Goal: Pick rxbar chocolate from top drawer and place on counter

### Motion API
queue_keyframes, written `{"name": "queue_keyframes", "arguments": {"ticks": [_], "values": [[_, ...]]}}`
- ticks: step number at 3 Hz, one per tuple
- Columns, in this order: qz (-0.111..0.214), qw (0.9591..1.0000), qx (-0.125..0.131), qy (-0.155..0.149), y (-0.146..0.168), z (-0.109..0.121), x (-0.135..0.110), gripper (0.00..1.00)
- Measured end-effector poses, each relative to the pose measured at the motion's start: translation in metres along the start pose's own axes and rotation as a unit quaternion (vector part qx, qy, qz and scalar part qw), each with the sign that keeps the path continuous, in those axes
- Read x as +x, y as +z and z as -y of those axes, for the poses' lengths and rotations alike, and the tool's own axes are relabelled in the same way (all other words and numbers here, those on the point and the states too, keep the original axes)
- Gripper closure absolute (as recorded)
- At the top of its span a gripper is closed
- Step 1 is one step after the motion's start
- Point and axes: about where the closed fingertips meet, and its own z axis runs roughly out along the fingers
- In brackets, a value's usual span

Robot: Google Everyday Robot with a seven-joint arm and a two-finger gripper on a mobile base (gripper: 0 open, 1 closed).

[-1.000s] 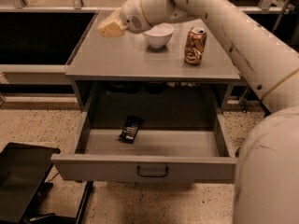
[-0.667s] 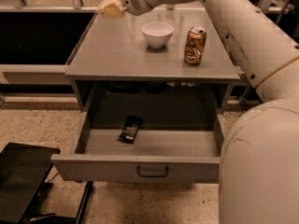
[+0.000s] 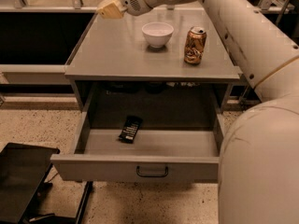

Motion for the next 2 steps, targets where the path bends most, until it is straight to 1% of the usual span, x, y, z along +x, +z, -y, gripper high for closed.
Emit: {"name": "queue_keyframes", "arguments": {"ticks": [2], "values": [[0.0, 1.0, 0.0, 0.0, 0.0001, 0.0, 0.0, 0.12]]}}
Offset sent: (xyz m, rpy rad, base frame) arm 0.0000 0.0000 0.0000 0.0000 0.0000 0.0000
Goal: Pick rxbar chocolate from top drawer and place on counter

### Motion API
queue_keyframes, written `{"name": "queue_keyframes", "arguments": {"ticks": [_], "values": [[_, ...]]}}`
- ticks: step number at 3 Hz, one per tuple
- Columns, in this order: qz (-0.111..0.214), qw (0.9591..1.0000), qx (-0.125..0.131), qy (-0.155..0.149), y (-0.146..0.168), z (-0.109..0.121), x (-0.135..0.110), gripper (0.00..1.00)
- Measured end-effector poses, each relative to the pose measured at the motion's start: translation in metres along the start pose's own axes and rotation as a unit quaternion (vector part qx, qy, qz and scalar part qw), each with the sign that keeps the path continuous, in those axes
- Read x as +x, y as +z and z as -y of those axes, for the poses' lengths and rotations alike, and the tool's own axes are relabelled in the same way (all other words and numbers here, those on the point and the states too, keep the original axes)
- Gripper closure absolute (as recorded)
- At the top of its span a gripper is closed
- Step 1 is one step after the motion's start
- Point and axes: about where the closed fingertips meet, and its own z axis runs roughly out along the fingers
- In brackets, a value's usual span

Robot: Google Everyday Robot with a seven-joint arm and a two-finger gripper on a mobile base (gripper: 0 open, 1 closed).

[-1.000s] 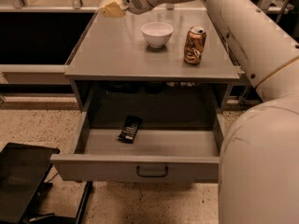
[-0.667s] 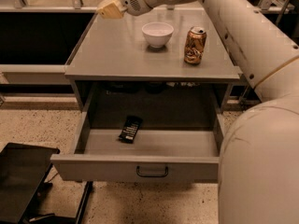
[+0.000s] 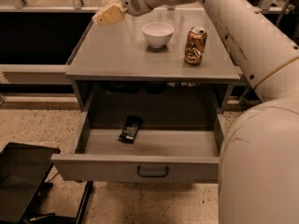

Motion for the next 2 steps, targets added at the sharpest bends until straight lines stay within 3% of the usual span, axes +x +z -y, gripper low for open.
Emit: {"name": "queue_keyframes", "arguments": {"ticks": [1, 2], "values": [[0.0, 1.0, -0.001, 0.0, 0.0007, -0.0003, 0.0001, 0.0], [0.0, 1.0, -0.001, 0.0, 0.0007, -0.0003, 0.0001, 0.0]]}}
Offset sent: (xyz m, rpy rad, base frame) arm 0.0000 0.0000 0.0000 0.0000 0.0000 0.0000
